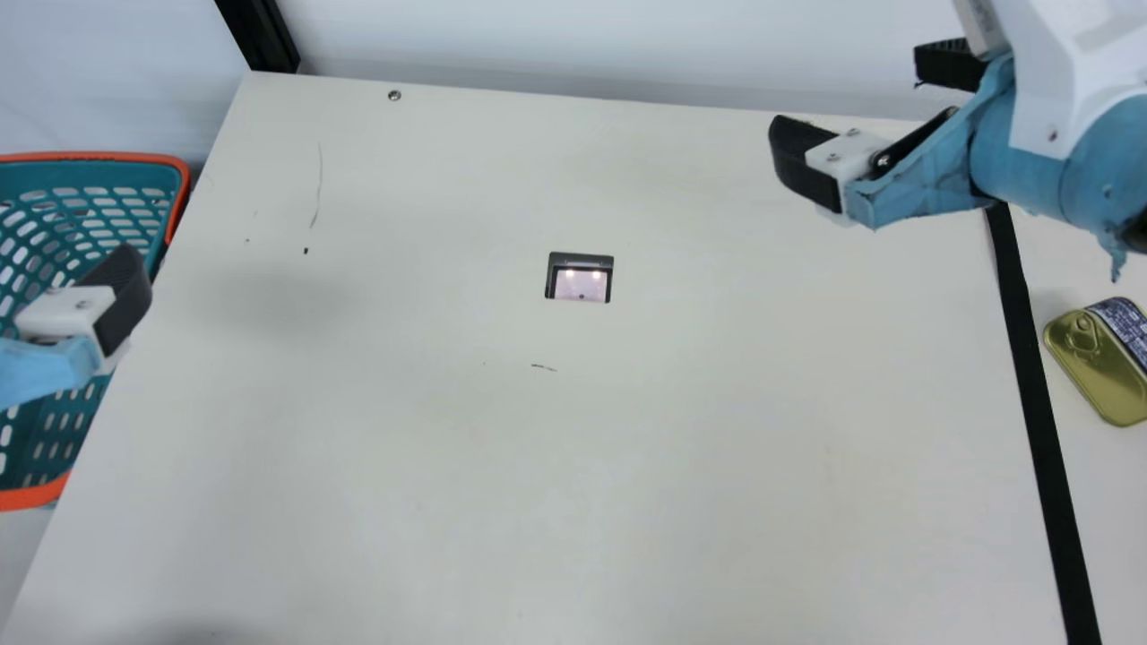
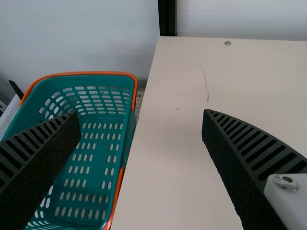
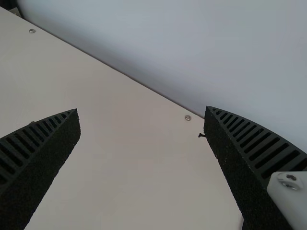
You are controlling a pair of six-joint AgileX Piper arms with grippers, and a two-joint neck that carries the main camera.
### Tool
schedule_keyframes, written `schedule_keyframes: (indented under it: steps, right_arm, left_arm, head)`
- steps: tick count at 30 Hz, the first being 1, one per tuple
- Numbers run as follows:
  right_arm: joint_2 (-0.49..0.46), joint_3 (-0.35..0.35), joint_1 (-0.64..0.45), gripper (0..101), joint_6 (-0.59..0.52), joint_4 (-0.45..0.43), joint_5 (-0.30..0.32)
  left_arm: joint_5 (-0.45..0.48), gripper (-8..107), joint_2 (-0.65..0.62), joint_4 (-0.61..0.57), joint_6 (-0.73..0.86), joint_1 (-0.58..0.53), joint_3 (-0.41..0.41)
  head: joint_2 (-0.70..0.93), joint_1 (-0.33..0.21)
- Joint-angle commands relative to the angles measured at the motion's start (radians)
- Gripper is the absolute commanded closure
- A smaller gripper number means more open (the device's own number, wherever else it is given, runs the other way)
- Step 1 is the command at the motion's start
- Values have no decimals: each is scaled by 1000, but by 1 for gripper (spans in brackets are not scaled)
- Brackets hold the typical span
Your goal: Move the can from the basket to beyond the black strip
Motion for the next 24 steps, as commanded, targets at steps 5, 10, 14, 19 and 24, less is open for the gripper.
schedule_keyframes:
  steps: [5,10,14,19,24]
  right_arm:
    - [-129,158,-4,0,-84,77,-97]
    - [-232,272,-4,0,-139,149,-147]
    - [-315,359,-2,0,-168,199,-174]
    - [-417,460,0,0,-193,248,-202]
    - [-517,548,7,0,-194,270,-224]
  left_arm:
    - [0,9,0,0,0,0,0]
    - [0,9,0,0,0,0,0]
    - [0,9,0,0,0,0,0]
    - [-2,9,-4,-16,20,9,0]
    - [-12,9,-49,-56,51,29,18]
  head:
    - [8,-3]
    - [8,-3]
    - [8,-3]
    - [8,-3]
    - [8,-3]
